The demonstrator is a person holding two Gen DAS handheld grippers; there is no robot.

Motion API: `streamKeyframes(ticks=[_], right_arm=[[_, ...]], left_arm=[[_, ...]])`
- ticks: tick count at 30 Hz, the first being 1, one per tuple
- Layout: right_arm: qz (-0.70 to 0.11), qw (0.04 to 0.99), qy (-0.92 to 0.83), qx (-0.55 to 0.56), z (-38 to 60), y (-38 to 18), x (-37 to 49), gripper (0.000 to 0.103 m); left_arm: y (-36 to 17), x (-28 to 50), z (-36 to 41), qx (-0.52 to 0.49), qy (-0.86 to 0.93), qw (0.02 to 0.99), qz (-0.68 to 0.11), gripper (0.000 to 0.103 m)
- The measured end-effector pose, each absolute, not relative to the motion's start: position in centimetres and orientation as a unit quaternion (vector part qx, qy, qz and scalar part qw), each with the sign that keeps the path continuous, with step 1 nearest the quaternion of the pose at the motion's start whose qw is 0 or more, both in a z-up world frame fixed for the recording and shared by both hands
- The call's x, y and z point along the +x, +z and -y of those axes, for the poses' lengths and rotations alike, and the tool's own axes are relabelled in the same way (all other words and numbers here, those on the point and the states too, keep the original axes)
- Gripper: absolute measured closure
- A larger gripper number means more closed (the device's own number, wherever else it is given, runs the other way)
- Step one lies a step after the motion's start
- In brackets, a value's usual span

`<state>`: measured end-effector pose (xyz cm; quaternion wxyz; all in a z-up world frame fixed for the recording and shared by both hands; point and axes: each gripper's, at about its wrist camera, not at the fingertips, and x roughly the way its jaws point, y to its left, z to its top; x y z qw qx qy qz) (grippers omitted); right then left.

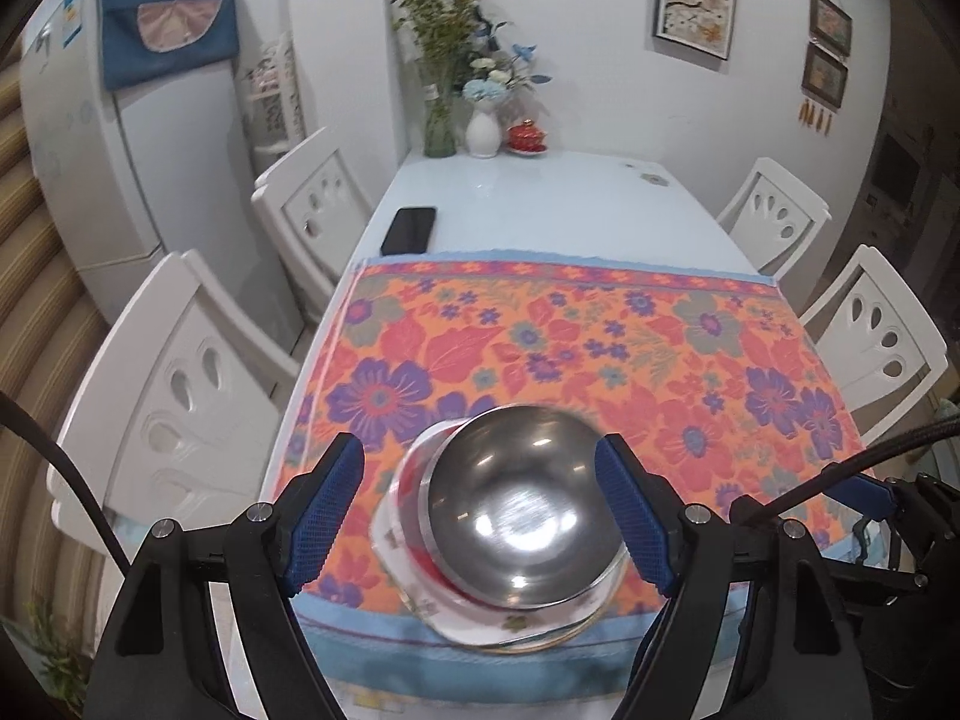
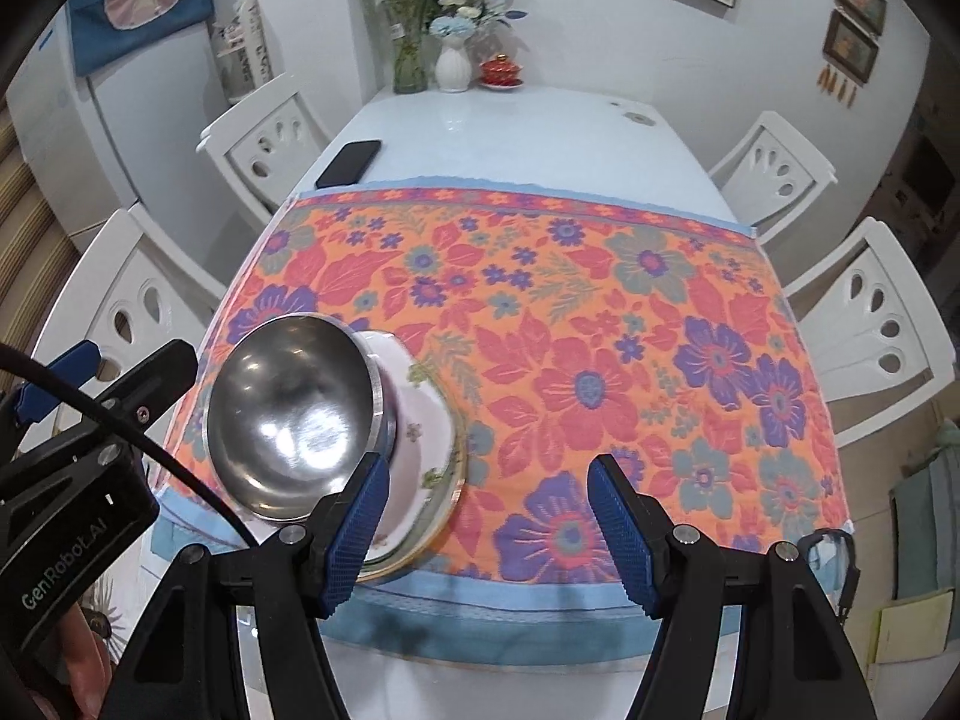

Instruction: Organize plates and bowls

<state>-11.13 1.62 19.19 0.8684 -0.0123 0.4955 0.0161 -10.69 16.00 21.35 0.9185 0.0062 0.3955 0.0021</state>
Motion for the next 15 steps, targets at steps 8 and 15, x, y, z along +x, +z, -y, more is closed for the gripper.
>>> streamKeyframes(ticks=[8,15], right_arm=[[-0.494,0.869,-0.018,0.013,4.6,20.2,-10.8,0.036],[-0.49,0.871,-0.034,0.007,8.8,21.2,-10.2,0.036]], left_arm=[[22.4,-9.8,-9.9,0.028,-0.028,0.917,-0.396,0.025],[22.5,-9.2,-5.8,0.018,-0.032,0.913,-0.407,0.023]])
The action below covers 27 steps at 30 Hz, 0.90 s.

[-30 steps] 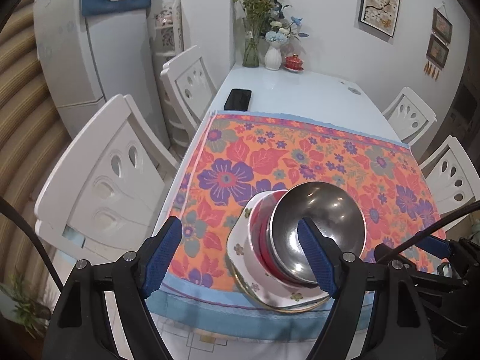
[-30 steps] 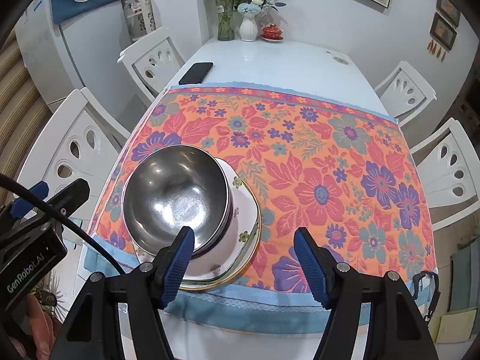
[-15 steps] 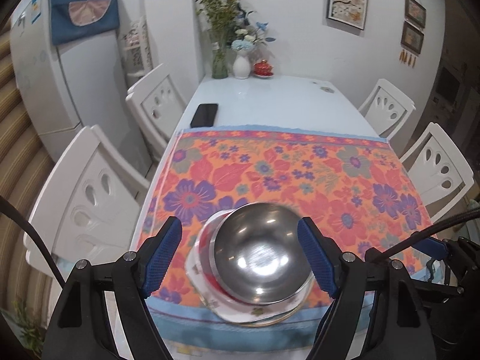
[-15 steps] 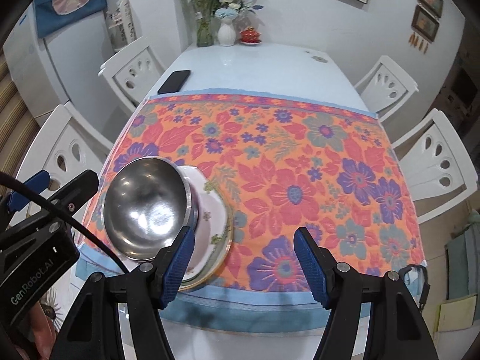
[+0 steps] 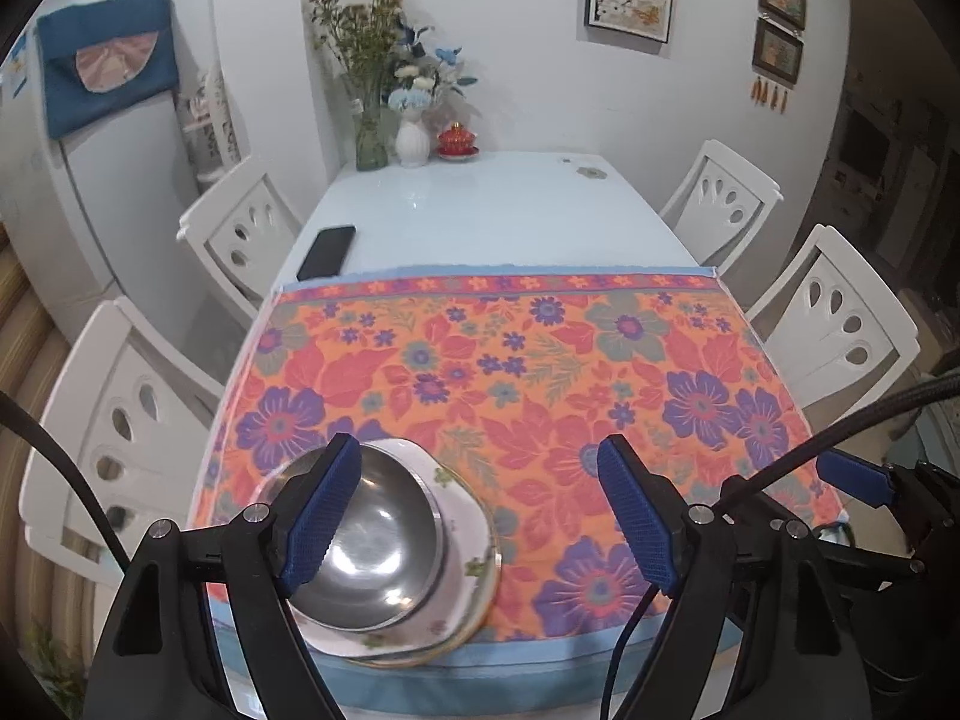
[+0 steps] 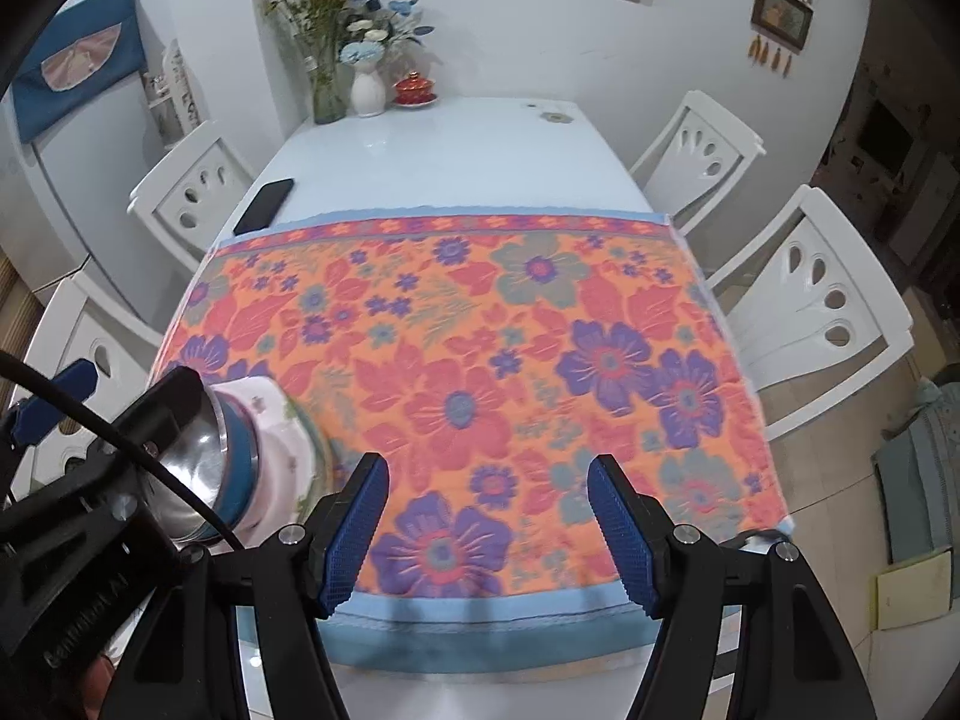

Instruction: Organize plates and bowls

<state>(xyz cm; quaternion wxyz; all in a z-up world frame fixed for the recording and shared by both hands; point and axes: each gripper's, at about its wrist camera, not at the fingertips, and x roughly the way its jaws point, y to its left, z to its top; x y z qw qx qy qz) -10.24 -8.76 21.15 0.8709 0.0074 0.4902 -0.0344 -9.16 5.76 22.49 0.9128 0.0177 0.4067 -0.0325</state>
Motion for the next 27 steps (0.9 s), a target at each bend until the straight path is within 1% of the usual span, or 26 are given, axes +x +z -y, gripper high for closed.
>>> streamKeyframes(ticks=[3,11,27], right_arm=[[-0.489,0.871,-0.034,0.008,9.9,21.3,-9.7,0.036],[-0.491,0.871,-0.022,0.006,11.7,21.2,-8.4,0.036],[-0.506,0.862,-0.008,0.005,11.4,20.1,-7.9,0.036]], left_arm=[[22.2,-8.3,-5.3,0.015,-0.015,0.907,-0.421,0.023],[22.5,-7.5,-4.8,0.013,0.015,0.908,-0.418,0.023],[21.6,-7.6,-4.1,0.019,0.015,0.901,-0.433,0.023]])
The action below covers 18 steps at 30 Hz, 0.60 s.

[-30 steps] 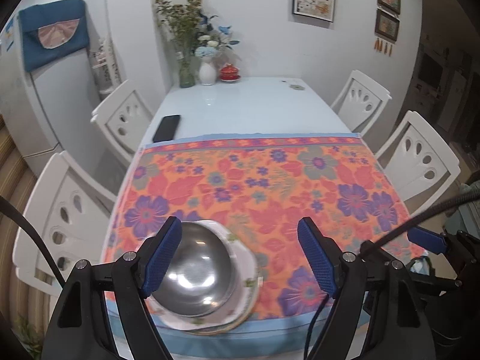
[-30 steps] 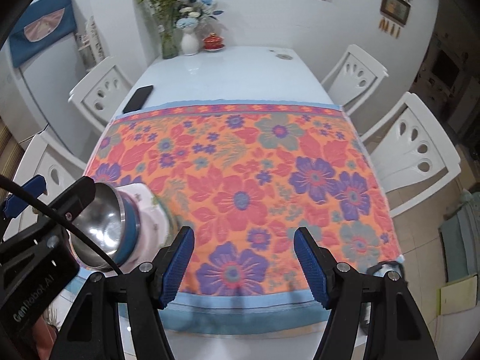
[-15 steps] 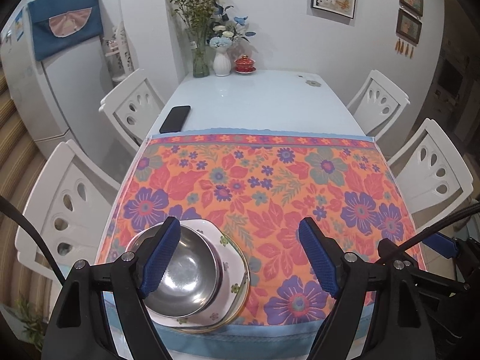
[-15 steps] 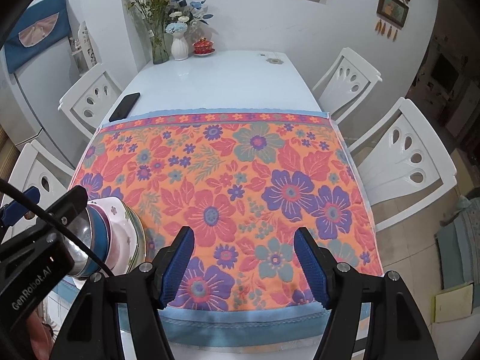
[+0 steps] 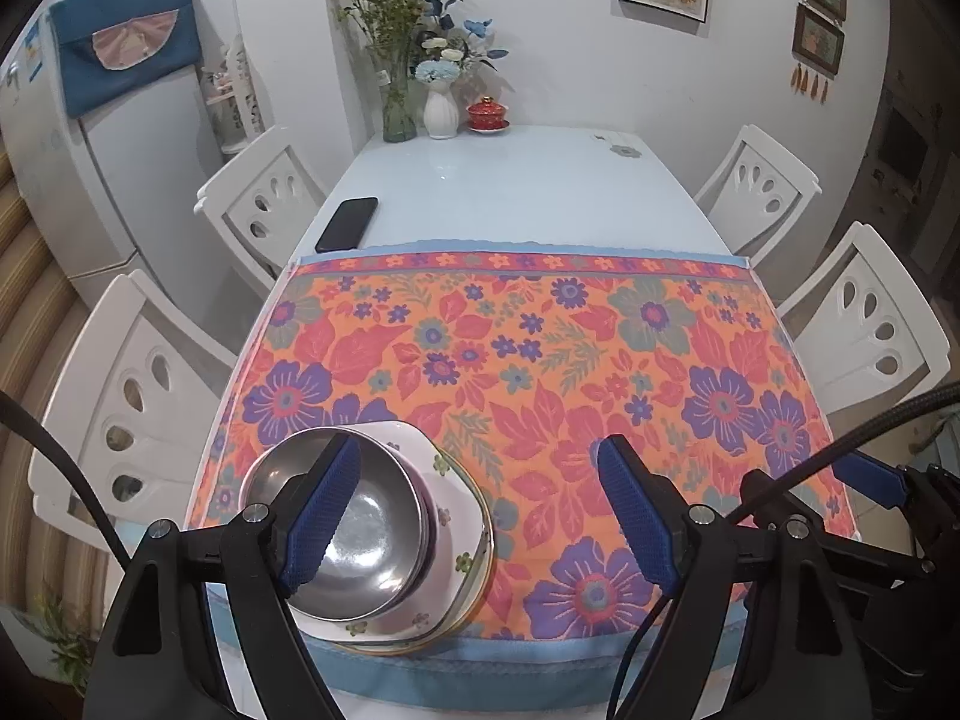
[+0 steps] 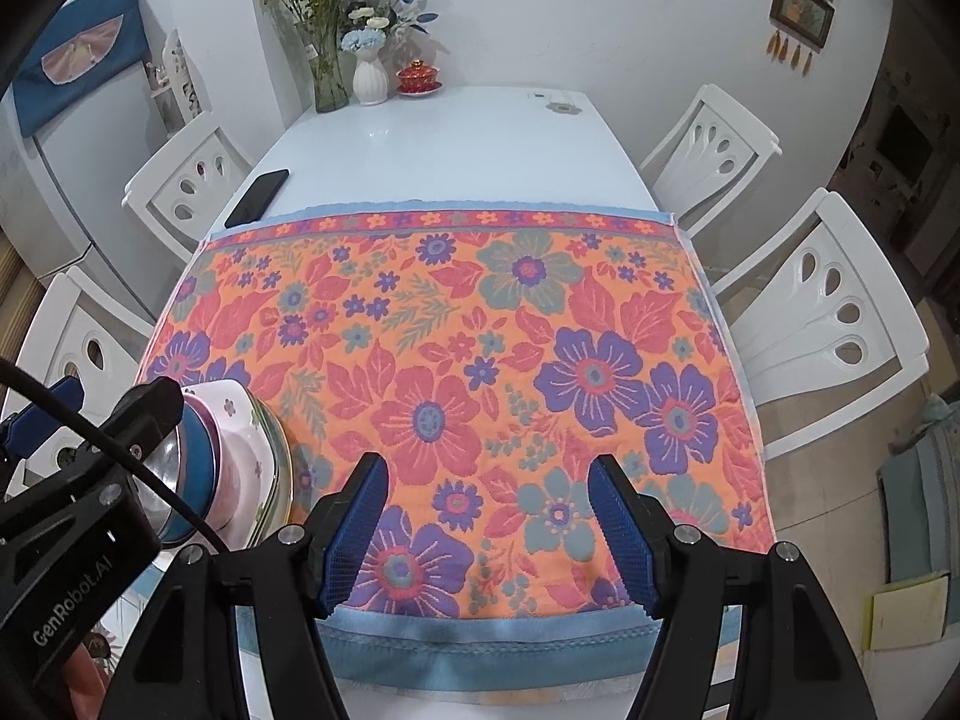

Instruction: Organize plates and bowls

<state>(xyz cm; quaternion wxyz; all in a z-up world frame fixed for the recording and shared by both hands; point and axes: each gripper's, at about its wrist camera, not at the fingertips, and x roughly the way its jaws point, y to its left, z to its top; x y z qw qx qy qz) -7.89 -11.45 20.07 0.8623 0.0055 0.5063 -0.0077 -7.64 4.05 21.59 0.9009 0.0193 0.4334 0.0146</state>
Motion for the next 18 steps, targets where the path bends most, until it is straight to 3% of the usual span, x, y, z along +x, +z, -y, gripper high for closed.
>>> streamKeyframes(ticks=[18], right_arm=[[-0.517,0.856,-0.01,0.007,11.5,19.36,-7.38,0.036]], left_arm=[[20.99,-6.96,-4.12,0.024,0.01,0.898,-0.44,0.023]])
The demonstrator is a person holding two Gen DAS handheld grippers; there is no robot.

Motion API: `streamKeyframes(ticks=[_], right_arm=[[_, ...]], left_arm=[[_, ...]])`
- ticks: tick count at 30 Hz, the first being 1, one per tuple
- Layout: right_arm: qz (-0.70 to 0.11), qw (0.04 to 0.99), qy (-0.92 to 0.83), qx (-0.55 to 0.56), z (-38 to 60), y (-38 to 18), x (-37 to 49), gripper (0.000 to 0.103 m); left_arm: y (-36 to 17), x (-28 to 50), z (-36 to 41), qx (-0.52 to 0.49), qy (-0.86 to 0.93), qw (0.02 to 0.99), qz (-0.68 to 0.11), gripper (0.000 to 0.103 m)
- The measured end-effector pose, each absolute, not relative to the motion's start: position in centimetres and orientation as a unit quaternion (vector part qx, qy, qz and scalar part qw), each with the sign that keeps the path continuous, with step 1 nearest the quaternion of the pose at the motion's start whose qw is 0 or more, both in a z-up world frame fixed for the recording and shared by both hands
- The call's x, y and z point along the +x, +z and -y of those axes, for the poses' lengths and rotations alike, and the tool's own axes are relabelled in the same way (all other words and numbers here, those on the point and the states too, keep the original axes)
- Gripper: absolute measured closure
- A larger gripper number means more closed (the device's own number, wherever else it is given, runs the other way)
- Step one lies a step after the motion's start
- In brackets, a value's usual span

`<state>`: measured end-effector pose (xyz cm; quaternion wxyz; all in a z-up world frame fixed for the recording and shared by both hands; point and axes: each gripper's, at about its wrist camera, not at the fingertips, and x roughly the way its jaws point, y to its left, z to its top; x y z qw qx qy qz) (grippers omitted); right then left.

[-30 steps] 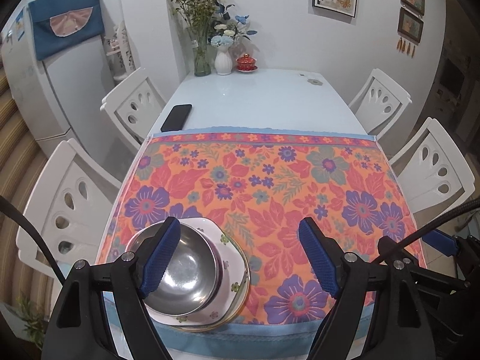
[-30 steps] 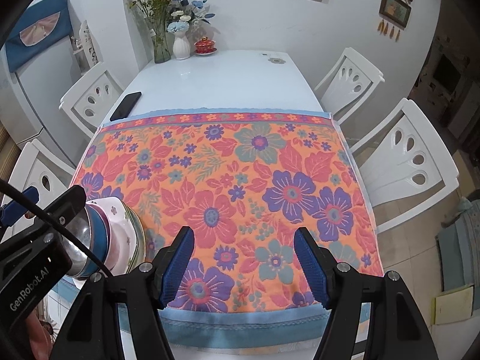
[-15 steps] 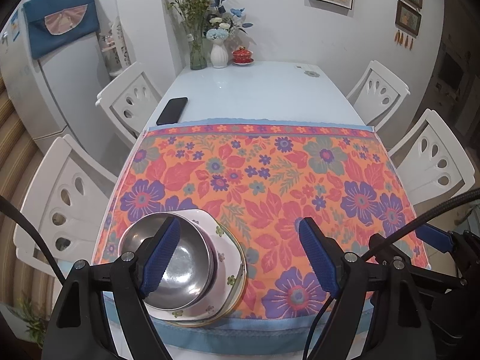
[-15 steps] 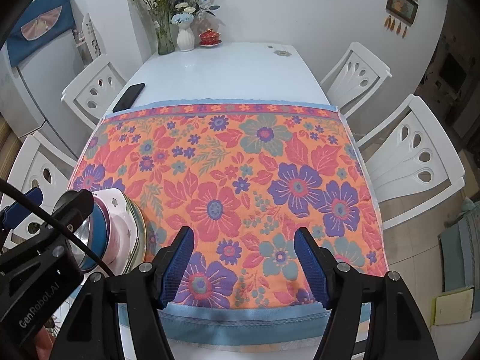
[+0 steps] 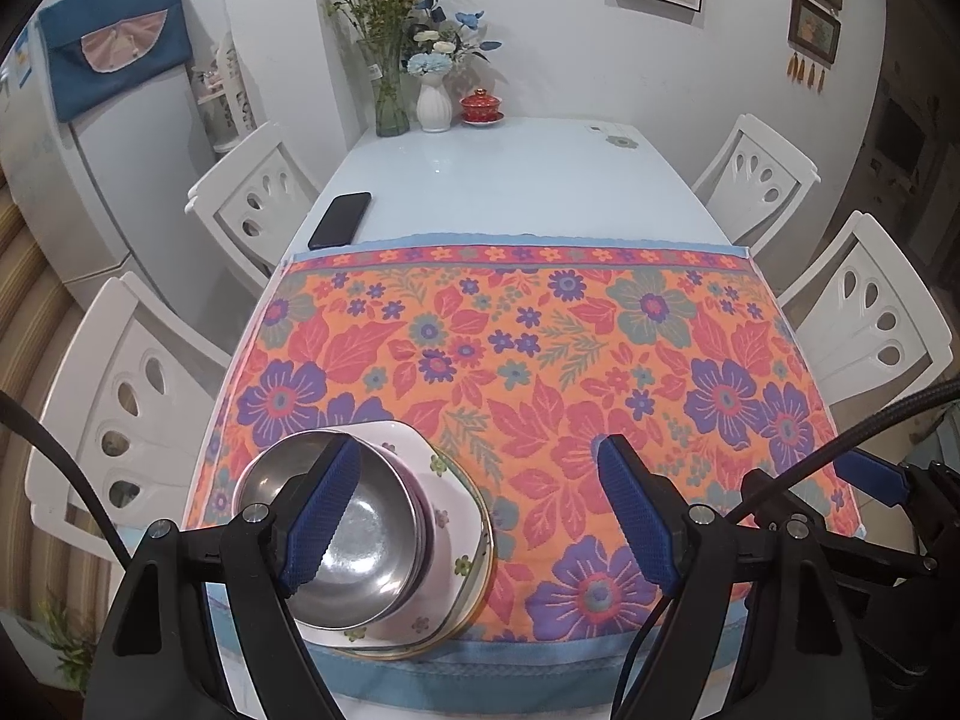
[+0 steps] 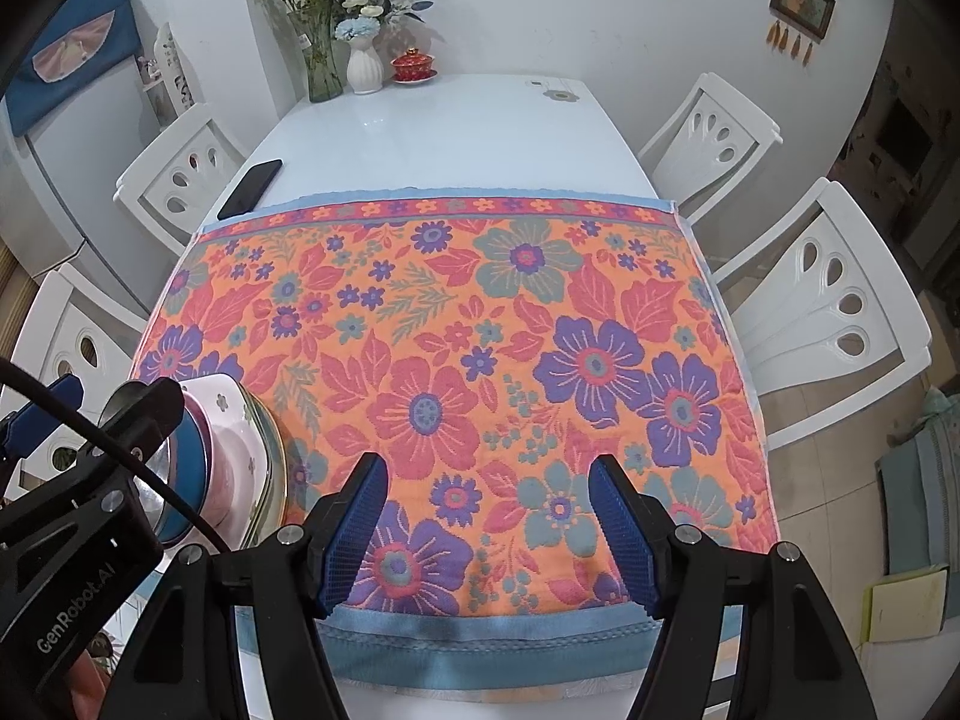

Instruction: Organize plates and bowls

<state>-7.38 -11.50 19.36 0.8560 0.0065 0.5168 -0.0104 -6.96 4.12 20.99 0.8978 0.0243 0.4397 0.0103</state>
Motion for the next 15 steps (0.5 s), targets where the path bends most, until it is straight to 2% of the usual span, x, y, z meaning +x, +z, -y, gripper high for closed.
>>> streamKeyframes(ticks=[7,15], right_arm=[[-0.518,0.855,-0.009,0.004,11.5,19.3,-7.3,0.036],[-0.509,0.861,-0.01,0.006,11.3,19.5,-7.3,0.036]], left_arm=[[20.7,-6.6,-4.2,0.018,0.017,0.897,-0.442,0.023],[21.1,-6.9,-5.2,0.026,0.045,0.912,-0.408,0.023]])
